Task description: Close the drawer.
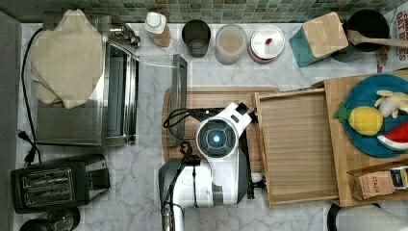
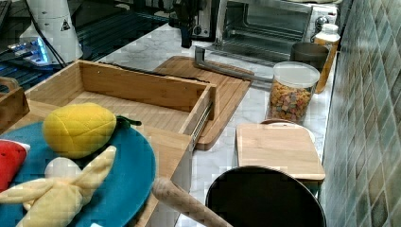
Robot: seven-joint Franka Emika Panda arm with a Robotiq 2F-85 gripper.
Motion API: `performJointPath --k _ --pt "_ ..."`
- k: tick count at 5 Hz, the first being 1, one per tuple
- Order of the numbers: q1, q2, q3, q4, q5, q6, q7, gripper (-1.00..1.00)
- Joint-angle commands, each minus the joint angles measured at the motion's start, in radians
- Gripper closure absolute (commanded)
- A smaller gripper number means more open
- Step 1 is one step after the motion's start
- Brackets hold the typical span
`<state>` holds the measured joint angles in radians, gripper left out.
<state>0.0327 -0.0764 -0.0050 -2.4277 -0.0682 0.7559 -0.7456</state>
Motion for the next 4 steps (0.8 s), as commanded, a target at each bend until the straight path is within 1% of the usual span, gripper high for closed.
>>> performJointPath --k 1,2,3,4 --pt "-0.021 0.058 -0.023 -0.095 -0.096 0.172 -0.058 1.0" --pt "-0.028 0.057 -0.042 -0.117 -0.114 0.194 -0.068 1.0" --pt "-0.039 0.075 -0.062 -0.112 -0.13 0.202 -0.092 1.0" --pt "-0.062 0.108 -0.078 -0.109 -0.11 0.236 -0.148 1.0"
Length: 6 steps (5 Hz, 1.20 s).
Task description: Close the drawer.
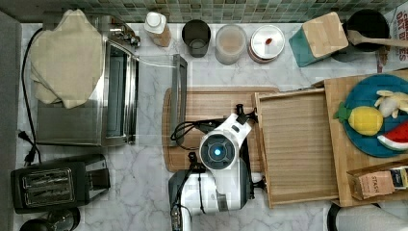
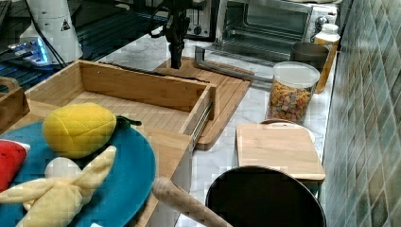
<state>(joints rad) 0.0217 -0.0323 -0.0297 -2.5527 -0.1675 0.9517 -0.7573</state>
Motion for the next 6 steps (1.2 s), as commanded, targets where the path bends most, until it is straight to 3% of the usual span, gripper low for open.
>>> performJointPath --k 1,2,4,6 --pt "-0.074 0.086 -0.079 0.023 0.012 0.061 -0.205 1.0" --pt "-0.09 0.066 -0.121 0.014 -0.032 0.084 -0.22 1.0" --pt "-0.165 0.041 -0.18 0.064 0.014 0.038 -0.384 1.0" --pt "-0.26 0.2 -0.243 0.257 0.18 0.003 -0.671 1.0"
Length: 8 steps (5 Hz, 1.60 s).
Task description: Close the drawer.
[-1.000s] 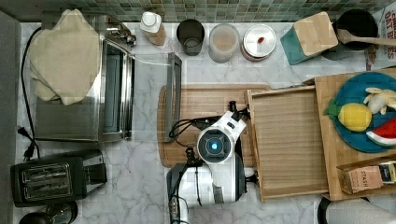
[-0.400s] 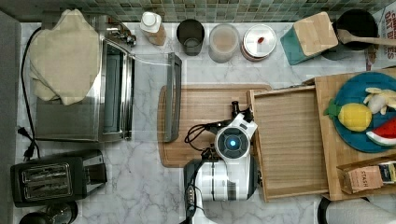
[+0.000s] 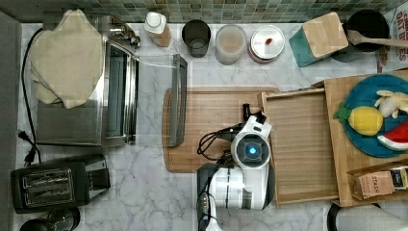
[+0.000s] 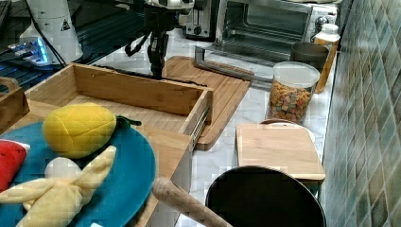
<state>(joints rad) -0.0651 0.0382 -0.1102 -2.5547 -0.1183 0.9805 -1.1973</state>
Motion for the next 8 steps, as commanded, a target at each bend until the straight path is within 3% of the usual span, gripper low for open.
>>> performJointPath --k 1,4,5,6,8 --pt "-0.215 0.169 -0.185 0.344 0.169 -0.079 -0.253 1.0" --pt "-0.249 0.172 -0.256 0.47 0.047 -0.125 -0.198 1.0" --pt "-0.257 0.218 -0.272 0.512 0.063 -0.074 -0.226 1.0" --pt "-0.259 0.267 -0.285 0.609 0.053 -0.135 -0.208 1.0" --pt "-0.254 0.268 -0.29 0.609 0.055 -0.135 -0.21 1.0"
